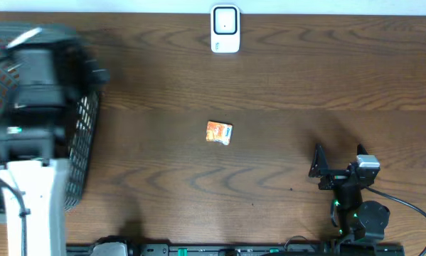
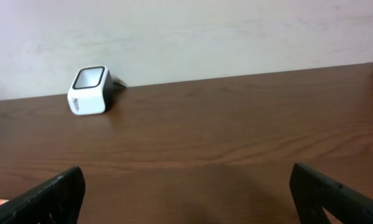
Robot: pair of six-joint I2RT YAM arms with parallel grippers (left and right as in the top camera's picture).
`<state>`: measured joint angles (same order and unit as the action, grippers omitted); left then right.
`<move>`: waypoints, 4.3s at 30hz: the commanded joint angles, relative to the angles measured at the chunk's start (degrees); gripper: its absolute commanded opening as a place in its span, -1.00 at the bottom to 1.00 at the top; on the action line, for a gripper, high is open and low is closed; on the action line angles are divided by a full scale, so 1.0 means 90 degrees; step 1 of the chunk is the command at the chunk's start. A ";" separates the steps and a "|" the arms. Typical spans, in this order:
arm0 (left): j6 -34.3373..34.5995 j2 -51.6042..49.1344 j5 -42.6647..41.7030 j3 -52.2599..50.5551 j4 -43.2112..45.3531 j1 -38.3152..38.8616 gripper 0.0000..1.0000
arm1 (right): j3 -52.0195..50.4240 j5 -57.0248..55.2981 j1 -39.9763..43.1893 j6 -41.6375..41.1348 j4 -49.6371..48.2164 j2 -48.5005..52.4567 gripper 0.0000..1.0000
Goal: Scan the item barcode
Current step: 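Reach the left gripper back into the basket and grasp the mint-green pack, then carry the mint-green pack out and release it beside the orange pack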
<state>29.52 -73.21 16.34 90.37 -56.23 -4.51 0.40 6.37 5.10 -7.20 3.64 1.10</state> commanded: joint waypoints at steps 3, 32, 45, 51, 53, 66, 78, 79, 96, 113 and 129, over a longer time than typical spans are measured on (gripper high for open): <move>0.0831 -0.0330 -0.1460 -0.0151 -0.0228 -0.2125 0.95 | -0.0010 -0.0027 -0.0034 -0.0049 0.0022 0.0002 0.99; 0.1086 -0.4014 -0.0833 -0.1309 -0.0168 -0.3842 1.00 | -0.0010 -0.0027 -0.0034 -0.0051 0.0022 0.0002 0.99; 0.0838 -0.4010 -0.1003 -0.2652 0.1518 -0.3895 0.40 | -0.0010 -0.0027 -0.0034 -0.0051 0.0022 0.0002 0.99; 0.0685 -0.3827 -0.1003 -0.2560 0.1416 -0.3895 -0.11 | -0.0010 -0.0027 -0.0034 -0.0051 0.0022 0.0002 0.98; 0.0675 -0.3653 -0.1003 -0.2441 0.1273 -0.3895 -0.11 | -0.0010 -0.0027 -0.0034 -0.0049 0.0022 0.0002 0.98; 0.0704 -0.0374 -0.1727 -0.1491 0.1003 -0.3886 -0.11 | -0.0010 -0.0027 -0.0034 -0.0051 0.0022 0.0002 0.98; 0.0753 0.0007 -0.1583 -0.1637 0.0668 -0.3835 0.89 | -0.0010 -0.0027 -0.0034 -0.0051 0.0022 0.0002 0.99; 0.0750 -0.0209 -0.1583 -0.1664 0.0605 -0.3835 0.89 | -0.0010 -0.0027 -0.0034 -0.0051 0.0022 0.0002 0.98; 0.0850 -0.3196 -0.1576 -0.2149 0.0668 -0.3854 0.92 | -0.0010 -0.0027 -0.0034 -0.0051 0.0022 0.0002 0.98; 0.0816 -0.3121 -0.1600 -0.3568 0.2232 -0.3854 -0.59 | -0.0010 -0.0027 -0.0034 -0.0051 0.0022 0.0002 0.99; 0.0862 0.0495 -0.1974 -0.1948 0.1615 -0.3840 -0.59 | -0.0010 -0.0027 -0.0034 -0.0051 0.0022 0.0002 0.99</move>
<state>36.18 -77.65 1.08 69.36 -42.00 -39.22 0.40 6.39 5.10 -7.20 3.64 1.13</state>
